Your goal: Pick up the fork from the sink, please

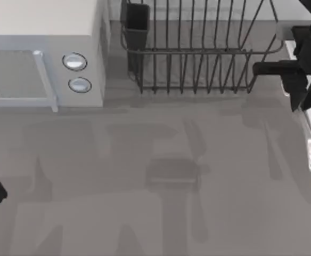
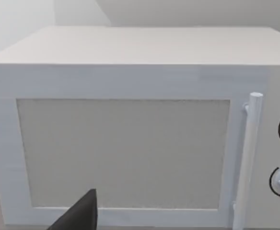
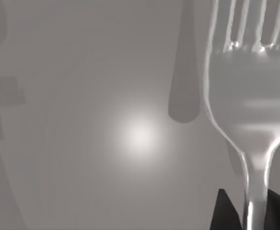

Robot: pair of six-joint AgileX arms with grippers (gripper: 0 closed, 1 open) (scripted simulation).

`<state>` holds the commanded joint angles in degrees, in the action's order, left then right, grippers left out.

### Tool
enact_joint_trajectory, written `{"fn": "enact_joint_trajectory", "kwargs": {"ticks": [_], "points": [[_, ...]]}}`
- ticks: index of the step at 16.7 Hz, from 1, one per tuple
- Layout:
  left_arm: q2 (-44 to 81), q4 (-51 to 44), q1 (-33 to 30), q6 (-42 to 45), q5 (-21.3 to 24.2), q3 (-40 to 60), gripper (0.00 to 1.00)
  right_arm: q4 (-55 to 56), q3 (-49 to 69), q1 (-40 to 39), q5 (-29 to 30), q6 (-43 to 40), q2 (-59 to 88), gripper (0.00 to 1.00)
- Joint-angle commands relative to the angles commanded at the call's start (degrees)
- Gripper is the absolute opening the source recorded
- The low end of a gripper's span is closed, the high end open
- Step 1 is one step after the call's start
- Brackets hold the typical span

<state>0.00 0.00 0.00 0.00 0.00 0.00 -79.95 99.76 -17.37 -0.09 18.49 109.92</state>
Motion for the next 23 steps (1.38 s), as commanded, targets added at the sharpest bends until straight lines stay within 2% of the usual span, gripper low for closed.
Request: {"fn": "enact_joint_trajectory", "kwargs": {"ticks": [8, 14, 23], "points": [[0.0, 0.0, 0.0, 0.0, 0.0, 0.0, 1.0, 20.2, -17.2, -0.3, 0.1, 0.2, 2.3, 0.0], [0.0, 0.0, 0.0, 0.0, 0.0, 0.0, 1.0, 23.2, -20.1, -0.4, 0.2, 0.2, 2.9, 0.0], [0.0, 0.0, 0.0, 0.0, 0.0, 0.0, 1.0, 23.2, -20.1, -0.4, 0.2, 0.2, 2.9, 0.68]]}}
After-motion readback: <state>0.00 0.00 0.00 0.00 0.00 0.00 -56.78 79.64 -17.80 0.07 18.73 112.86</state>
